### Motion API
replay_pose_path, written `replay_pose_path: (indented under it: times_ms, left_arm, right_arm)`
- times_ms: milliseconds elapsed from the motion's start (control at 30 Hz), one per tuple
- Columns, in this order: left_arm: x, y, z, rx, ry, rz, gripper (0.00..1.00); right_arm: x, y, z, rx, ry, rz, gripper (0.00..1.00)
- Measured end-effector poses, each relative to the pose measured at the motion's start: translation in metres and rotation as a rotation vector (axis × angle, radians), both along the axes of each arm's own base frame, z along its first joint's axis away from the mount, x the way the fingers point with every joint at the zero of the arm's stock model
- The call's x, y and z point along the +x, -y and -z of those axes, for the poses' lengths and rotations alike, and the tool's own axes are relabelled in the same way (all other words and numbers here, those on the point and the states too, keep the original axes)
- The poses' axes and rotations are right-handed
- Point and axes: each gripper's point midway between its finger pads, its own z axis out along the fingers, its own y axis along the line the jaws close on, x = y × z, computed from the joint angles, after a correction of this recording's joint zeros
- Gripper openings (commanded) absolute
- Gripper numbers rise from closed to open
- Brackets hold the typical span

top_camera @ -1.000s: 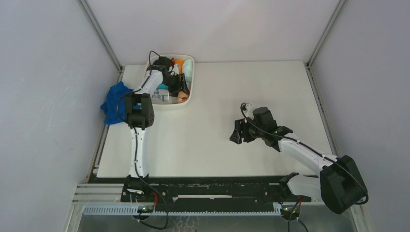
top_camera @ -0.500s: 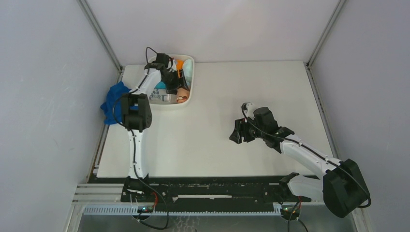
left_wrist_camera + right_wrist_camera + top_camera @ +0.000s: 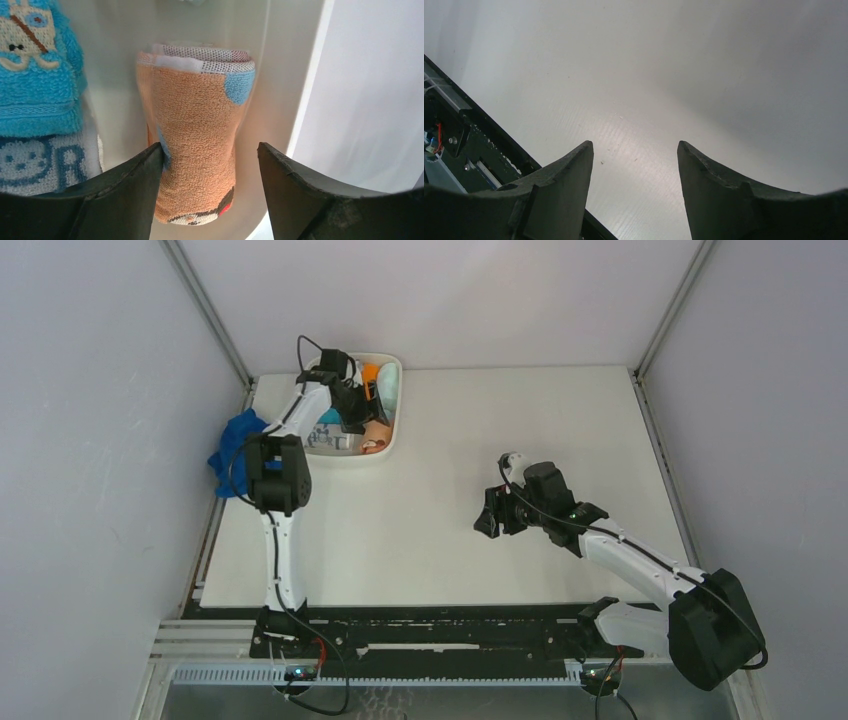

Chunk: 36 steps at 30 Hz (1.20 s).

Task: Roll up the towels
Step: Place the towel in the bin.

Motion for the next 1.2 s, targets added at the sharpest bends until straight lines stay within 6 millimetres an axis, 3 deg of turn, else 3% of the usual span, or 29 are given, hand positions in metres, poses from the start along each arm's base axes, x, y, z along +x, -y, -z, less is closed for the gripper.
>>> replay_pose_path:
  times_ms: [300, 500, 667, 967, 1200]
  left_arm:
    - [-0.001, 0.002, 0.018, 0.004, -0.028, 0.003, 0.69]
    - [-0.001, 0.003, 0.036, 0.006, -0.057, -0.001, 0.59]
    - [0.000, -0.001, 0.038, 0.028, -0.056, -0.013, 0.47]
    - [-0.001, -0.018, 0.038, 0.106, -0.042, -0.058, 0.48]
    - [-0.001, -0.037, 0.039, 0.169, -0.047, -0.100, 0.55]
  right_arm:
    - [0.000, 0.000, 0.000, 0.000, 0.000, -0.001, 0.62]
    - [0.000, 0.000, 0.000, 0.000, 0.001, -0.002, 0.62]
    - [0.000, 0.000, -0.001, 0.001, 0.006, 0.001, 0.62]
    - [0.001, 0.001, -0.003, 0.000, 0.016, 0.007, 0.62]
    - [0.002, 0.001, -0.003, -0.003, 0.018, 0.012, 0.62]
